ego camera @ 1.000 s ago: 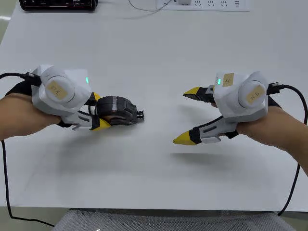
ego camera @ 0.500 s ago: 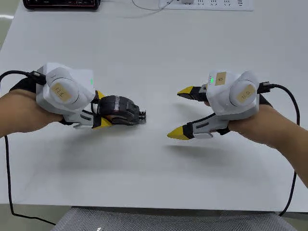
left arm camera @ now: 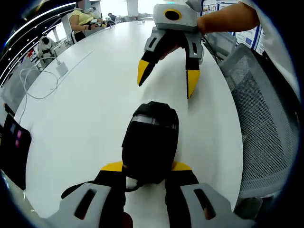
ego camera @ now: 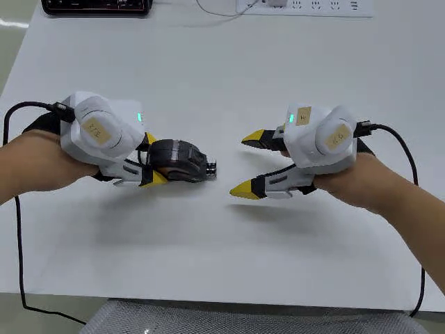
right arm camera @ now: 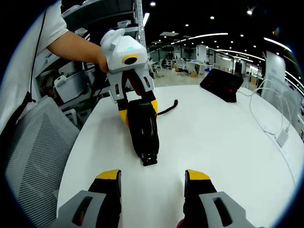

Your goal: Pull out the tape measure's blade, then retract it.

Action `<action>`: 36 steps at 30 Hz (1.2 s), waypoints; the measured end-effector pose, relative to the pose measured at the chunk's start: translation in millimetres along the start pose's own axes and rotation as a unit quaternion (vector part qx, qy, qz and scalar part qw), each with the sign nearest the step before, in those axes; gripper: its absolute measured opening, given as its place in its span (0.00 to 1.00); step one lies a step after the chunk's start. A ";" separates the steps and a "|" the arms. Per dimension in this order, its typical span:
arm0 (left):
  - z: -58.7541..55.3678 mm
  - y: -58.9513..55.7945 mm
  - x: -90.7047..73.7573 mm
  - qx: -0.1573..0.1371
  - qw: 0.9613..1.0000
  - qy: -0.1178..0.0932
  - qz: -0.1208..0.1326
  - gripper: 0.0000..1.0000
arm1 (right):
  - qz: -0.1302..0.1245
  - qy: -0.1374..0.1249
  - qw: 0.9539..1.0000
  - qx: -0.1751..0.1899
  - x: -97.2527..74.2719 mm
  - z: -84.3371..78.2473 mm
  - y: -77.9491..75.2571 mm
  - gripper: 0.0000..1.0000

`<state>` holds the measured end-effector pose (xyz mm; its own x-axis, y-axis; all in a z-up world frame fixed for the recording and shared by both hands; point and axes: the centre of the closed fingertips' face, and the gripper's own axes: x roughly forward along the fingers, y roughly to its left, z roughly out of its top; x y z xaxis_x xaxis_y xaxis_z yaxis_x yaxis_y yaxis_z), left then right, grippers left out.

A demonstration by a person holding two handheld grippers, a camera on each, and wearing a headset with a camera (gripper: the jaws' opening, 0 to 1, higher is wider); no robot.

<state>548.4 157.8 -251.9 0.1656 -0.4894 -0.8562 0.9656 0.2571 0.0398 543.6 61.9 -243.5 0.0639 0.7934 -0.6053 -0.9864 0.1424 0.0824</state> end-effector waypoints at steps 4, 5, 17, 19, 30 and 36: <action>-0.2 -0.3 -0.2 -0.001 1.000 -0.001 0.001 0.27 | 0.008 -0.005 1.000 -0.001 9.3 1.9 0.3 0.46; -0.2 -0.3 -0.1 -0.002 1.000 -0.002 0.001 0.27 | 0.011 -0.006 1.000 0.003 11.4 2.2 0.6 0.45; 0.4 -1.1 -0.3 -0.006 1.000 -0.009 -0.003 0.27 | 0.015 -0.009 1.000 -0.006 25.2 5.5 2.1 0.34; 0.3 -0.8 -0.1 -0.008 1.000 -0.010 -0.004 0.27 | 0.011 -0.011 1.000 -0.005 26.3 7.1 0.2 0.32; 0.1 -0.5 0.5 -0.007 1.000 -0.010 -0.005 0.27 | 0.022 -0.014 1.000 -0.012 34.1 7.8 2.6 0.26; 0.1 -0.8 0.6 -0.006 1.000 -0.010 -0.005 0.27 | 0.026 -0.019 0.999 -0.022 38.1 8.5 2.1 0.20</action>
<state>547.8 157.2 -252.5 0.1604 -0.5080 -0.8463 0.9648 0.2617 0.0258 545.3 97.4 -259.6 0.0170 0.8211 -0.5706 -0.9941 0.0749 0.0782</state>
